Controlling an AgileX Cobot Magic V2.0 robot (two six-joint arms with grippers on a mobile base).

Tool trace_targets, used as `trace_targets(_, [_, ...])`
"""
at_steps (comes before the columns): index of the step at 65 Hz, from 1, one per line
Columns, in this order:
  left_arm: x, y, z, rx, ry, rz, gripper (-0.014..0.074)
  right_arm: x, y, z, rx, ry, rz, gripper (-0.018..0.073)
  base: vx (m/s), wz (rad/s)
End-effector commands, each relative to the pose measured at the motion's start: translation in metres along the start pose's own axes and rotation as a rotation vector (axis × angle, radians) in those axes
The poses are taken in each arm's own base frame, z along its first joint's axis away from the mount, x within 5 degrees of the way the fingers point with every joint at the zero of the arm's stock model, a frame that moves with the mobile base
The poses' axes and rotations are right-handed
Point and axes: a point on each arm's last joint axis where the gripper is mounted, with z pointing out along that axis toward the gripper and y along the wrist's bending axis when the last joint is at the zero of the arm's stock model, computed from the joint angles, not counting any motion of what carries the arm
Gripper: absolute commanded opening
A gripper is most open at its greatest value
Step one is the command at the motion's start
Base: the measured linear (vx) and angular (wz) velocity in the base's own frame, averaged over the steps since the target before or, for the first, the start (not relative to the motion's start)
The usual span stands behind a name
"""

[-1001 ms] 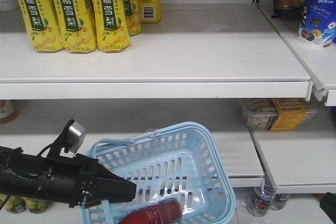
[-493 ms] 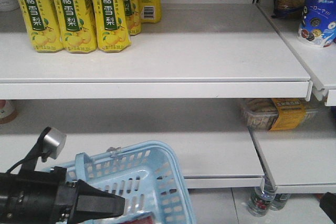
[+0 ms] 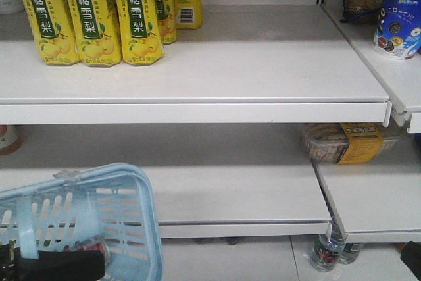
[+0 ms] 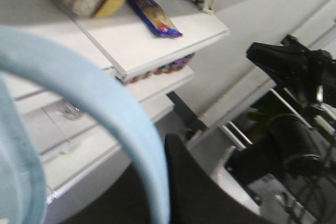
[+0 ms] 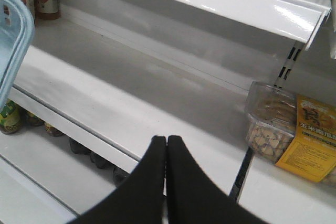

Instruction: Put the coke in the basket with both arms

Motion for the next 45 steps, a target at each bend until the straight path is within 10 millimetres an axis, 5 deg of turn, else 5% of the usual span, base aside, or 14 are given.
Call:
trace_targets(1, [-0.005, -0.006, -0.012, -0.061, -0.143, 0.081, -0.0006, -0.014, -0.001, -0.002, -0.003, -0.087, -0.017, -0.0009, 0.0, 0.0])
trace_targets(26, [0.028, 0.03, -0.043, -0.52, -0.32, 0.297, -0.0006, -0.014, -0.001, -0.002, -0.003, -0.087, -0.017, -0.0009, 0.0, 0.0])
trace_targets(45, [0.042, 0.048, -0.052, -0.693, -0.326, 0.315, -0.0006, -0.014, -0.001, -0.002, -0.003, -0.087, -0.017, -0.0009, 0.0, 0.0])
